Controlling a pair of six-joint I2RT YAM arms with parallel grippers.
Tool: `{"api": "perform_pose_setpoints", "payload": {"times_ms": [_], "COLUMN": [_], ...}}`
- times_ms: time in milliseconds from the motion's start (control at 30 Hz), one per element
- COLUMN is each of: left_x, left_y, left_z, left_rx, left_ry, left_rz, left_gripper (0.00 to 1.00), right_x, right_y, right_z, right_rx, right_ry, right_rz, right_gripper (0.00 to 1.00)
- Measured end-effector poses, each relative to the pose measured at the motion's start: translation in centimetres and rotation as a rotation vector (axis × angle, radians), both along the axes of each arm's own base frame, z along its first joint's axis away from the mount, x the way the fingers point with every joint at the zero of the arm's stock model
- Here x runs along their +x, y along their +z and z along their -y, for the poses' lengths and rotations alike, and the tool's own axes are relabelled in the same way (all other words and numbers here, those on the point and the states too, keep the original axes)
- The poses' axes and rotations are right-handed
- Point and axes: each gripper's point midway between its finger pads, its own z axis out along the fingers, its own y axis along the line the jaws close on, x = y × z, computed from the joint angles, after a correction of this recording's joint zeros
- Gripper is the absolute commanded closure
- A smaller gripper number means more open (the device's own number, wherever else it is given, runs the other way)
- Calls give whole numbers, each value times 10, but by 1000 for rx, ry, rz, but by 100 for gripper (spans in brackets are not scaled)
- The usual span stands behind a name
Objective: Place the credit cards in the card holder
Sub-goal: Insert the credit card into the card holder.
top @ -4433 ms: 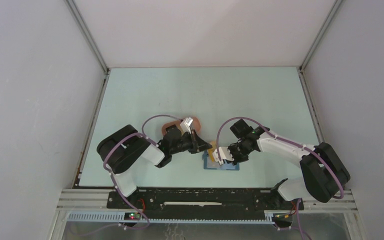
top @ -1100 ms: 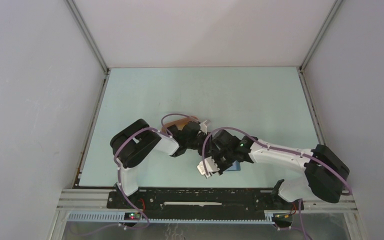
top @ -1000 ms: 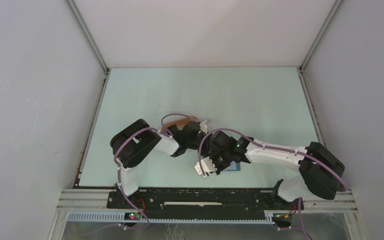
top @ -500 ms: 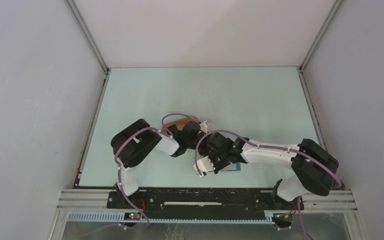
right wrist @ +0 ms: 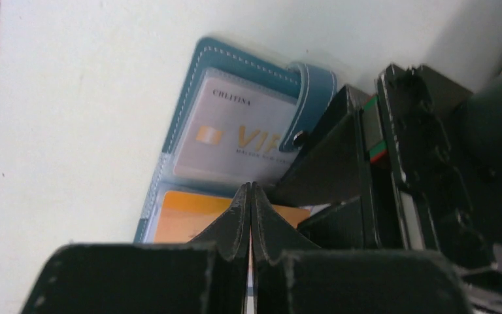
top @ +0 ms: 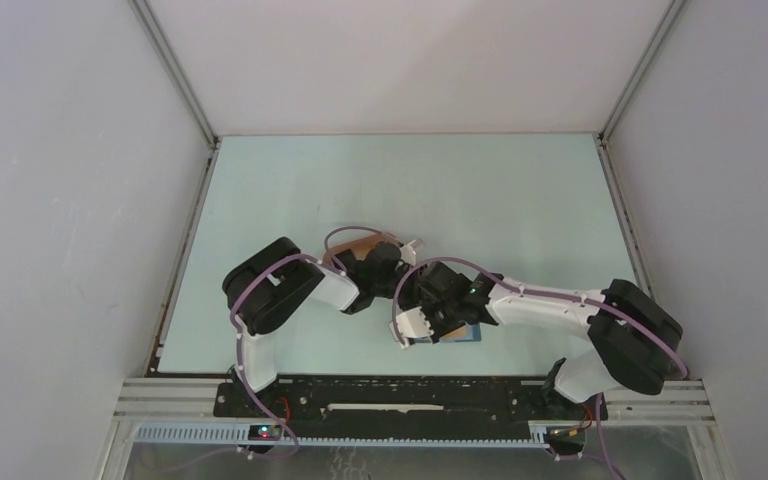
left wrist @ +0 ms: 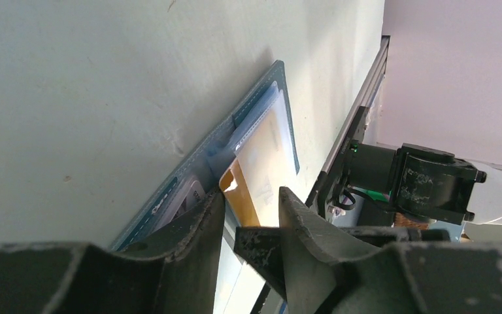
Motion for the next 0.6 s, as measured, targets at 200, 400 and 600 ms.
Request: {"api": "perform_pose_setpoints", "payload": {"times_ms": [200,400,600], "left_x": [1,2,8], "left_y": [0,2,8], "left_z": [0,0,-5], "left_rx": [-2,-4,20], "left_ry": [2,4,33], "left_rz": [2,6,48], "left_gripper": [56,54,53], "right_x": [5,8,5], "right_y": [4,6,21], "right_z": [16,27,33], "right_rx": [-4,2,64], "right_ry": [-51,-88,-118], "right_rz": [-3,-18,-58], "right_gripper": [97,95,79]}}
